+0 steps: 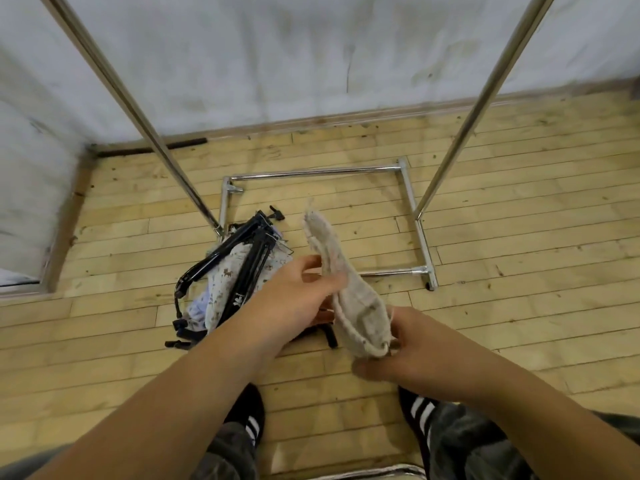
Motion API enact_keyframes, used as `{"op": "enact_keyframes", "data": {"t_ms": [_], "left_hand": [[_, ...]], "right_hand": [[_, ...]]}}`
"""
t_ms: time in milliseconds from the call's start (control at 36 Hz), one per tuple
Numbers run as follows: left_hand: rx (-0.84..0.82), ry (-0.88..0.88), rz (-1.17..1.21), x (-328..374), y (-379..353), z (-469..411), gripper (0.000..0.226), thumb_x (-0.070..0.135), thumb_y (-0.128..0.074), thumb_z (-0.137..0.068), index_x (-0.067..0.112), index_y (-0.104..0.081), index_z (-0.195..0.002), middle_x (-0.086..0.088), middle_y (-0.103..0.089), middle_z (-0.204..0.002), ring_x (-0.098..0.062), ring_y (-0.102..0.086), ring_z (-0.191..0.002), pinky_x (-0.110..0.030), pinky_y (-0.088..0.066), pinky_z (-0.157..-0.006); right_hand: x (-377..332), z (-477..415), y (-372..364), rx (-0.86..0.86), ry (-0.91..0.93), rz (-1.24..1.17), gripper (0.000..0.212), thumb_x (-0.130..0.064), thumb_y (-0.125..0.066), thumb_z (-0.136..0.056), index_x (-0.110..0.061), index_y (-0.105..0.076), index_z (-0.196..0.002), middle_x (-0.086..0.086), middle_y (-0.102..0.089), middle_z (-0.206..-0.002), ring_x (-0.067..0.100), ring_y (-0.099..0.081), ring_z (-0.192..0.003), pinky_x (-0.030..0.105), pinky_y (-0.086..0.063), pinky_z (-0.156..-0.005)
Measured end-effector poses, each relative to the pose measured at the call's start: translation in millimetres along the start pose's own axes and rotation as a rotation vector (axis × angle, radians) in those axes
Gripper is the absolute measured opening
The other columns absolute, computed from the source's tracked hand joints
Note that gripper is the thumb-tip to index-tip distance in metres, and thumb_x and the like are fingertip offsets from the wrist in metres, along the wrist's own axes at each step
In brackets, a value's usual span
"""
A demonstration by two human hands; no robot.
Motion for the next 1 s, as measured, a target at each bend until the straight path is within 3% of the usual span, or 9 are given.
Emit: {"op": "enact_keyframes", "data": {"t_ms": [83, 194, 333, 417, 583, 722, 833, 917, 1000], "left_hand": [[-0.009, -0.104, -0.233, 2.4, 3.4, 3.1, 0.032, 0.027, -0.072, -0.094, 0.032, -0.063, -0.124, 0.012, -0.078, -0.104, -0.008, -0.076, -0.092, -0.035, -0.06, -0.09], [-0.044, -0.238, -0.433, 9.8, -1.4, 10.6, 0.025, 0.042, -0.073, -0.092, 0.04, -0.068, -0.117, 0.02, -0.075, -0.101, 0.002, -0.072, -0.089, -0.03, -0.06, -0.085], [-0.068, -0.285, -0.553, 8.6, -3.6, 11.0, 0.025, 0.044, -0.069, -0.094, 0.043, -0.068, -0.119, 0.022, -0.072, -0.105, 0.005, -0.068, -0.094, -0.025, -0.058, -0.085], [-0.065, -0.282, -0.619, 6.8, 0.4, 8.6, 0.022, 0.046, -0.065, -0.096, 0.042, -0.067, -0.117, 0.024, -0.071, -0.103, 0.012, -0.064, -0.088, -0.007, -0.049, -0.068], [-0.139, -0.304, -0.663, 8.1, -2.1, 9.4, 0.019, 0.048, -0.068, -0.093, 0.047, -0.065, -0.111, 0.022, -0.072, -0.093, 0.009, -0.068, -0.082, -0.013, -0.055, -0.068], [-0.257, -0.304, -0.748, -0.2, -13.4, 15.0, 0.032, 0.046, -0.069, -0.094, 0.057, -0.06, -0.123, 0.022, -0.068, -0.096, 0.011, -0.064, -0.084, -0.021, -0.055, -0.076], [-0.163, -0.25, -0.816, -3.4, 0.0, 9.7, 0.032, 0.039, -0.066, -0.098, 0.048, -0.056, -0.127, 0.021, -0.063, -0.094, 0.007, -0.063, -0.079, -0.007, -0.046, -0.059], [-0.02, -0.225, -0.89, -4.9, 20.2, 2.0, 0.029, 0.015, -0.06, -0.1, 0.035, -0.045, -0.114, 0.016, -0.058, -0.1, -0.005, -0.064, -0.072, -0.013, -0.046, -0.048], [0.013, -0.208, -1.007, -8.0, 30.0, -1.6, 0.034, 0.0, -0.053, -0.095, 0.033, -0.044, -0.096, 0.007, -0.061, -0.113, -0.008, -0.059, -0.073, -0.02, -0.045, -0.052]], "right_hand": [[-2.4, 0.7, -9.9, -0.146, -0.013, -0.23, 0.042, -0.063, -0.068, -0.088, -0.056, -0.058, -0.128, -0.025, -0.068, -0.125, -0.002, -0.064, -0.115, 0.035, -0.048, -0.108], [3.4, -3.0, -4.2, -0.07, -0.081, -0.391, 0.072, -0.087, -0.048, -0.081, -0.04, -0.061, -0.134, -0.015, -0.071, -0.127, 0.008, -0.067, -0.119, 0.045, -0.045, -0.11], [14.2, -6.7, 18.6, 0.25, -0.183, -0.198, 0.032, -0.046, -0.067, -0.094, -0.014, -0.069, -0.097, -0.005, -0.079, -0.086, 0.011, -0.076, -0.079, 0.046, -0.061, -0.088], [19.4, -7.0, 20.9, 0.288, -0.223, -0.227, 0.016, -0.022, -0.063, -0.099, -0.007, -0.065, -0.094, 0.0, -0.078, -0.077, 0.018, -0.077, -0.073, 0.048, -0.062, -0.085], [14.7, -6.2, 13.3, 0.219, -0.173, -0.408, 0.059, -0.062, -0.07, -0.074, -0.02, -0.064, -0.115, -0.002, -0.08, -0.097, 0.016, -0.077, -0.089, 0.047, -0.063, -0.086], [8.8, -7.8, 14.6, 0.24, -0.079, -0.328, 0.021, -0.031, -0.071, -0.094, -0.021, -0.07, -0.113, 0.001, -0.08, -0.096, 0.019, -0.078, -0.086, 0.045, -0.065, -0.08], [28.8, -8.7, 18.6, 0.296, -0.205, -0.137, 0.01, -0.022, -0.066, -0.094, -0.021, -0.064, -0.104, 0.004, -0.078, -0.083, 0.014, -0.074, -0.064, 0.036, -0.065, -0.064], [50.7, -5.6, 20.4, 0.291, -0.318, 0.05, 0.014, -0.024, -0.06, -0.095, -0.022, -0.056, -0.108, 0.001, -0.073, -0.078, 0.004, -0.059, -0.042, 0.021, -0.049, -0.046], [65.7, -4.1, 11.3, 0.16, -0.409, 0.111, 0.024, -0.021, -0.057, -0.099, -0.025, -0.048, -0.121, 0.001, -0.071, -0.075, 0.003, -0.06, -0.043, 0.021, -0.052, -0.047]]}}
Point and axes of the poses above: each hand's wrist, its own z-axis away from the middle knuckle, its own y-axis out of the back of the hand, x = y × z, the point moved 6 cm from there along -z, towards the middle knuckle
